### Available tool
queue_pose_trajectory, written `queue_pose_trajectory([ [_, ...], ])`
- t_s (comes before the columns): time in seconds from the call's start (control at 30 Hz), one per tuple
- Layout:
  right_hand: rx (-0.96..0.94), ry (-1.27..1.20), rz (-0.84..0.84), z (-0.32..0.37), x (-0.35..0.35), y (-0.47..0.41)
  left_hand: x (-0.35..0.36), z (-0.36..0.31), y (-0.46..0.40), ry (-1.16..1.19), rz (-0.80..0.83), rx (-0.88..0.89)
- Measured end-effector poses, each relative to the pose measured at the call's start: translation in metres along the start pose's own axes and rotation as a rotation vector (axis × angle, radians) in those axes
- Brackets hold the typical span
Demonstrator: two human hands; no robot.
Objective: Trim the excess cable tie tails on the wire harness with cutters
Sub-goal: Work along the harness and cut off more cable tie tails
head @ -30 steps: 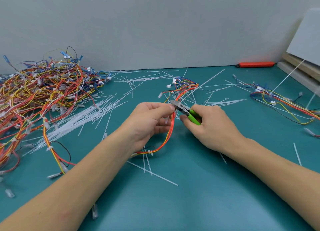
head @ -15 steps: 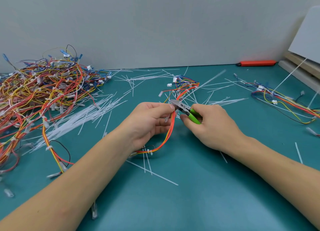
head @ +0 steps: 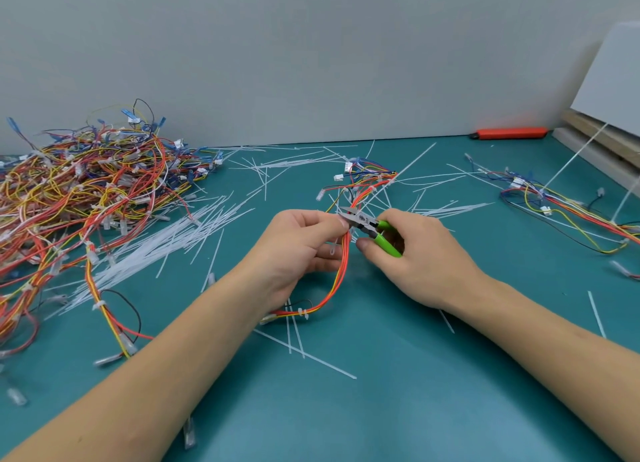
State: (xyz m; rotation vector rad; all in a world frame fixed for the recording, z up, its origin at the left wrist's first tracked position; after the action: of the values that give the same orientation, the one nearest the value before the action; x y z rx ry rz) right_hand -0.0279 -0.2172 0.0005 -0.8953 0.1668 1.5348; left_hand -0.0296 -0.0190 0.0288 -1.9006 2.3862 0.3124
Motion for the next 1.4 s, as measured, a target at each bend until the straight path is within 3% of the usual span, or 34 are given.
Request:
queue_pose_trajectory([
  [1.4, -0.014, -0.020, 0.009, 0.0054, -0.0028, 0.0004, -0.0002, -0.0023, 0.0008, 0.001, 0.006, -0.005],
])
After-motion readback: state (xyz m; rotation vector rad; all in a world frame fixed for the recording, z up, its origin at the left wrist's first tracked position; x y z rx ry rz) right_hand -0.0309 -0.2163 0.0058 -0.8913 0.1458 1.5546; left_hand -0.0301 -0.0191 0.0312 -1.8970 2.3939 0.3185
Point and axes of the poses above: each hand's wrist, its own y-axis away from the middle knuckle, its own x-axis out of the palm, z = x × y, the point moved 1 cm from there along -y, towards the middle knuckle, and after that the axes turned 14 degrees about -y, right-handed, at the moved point
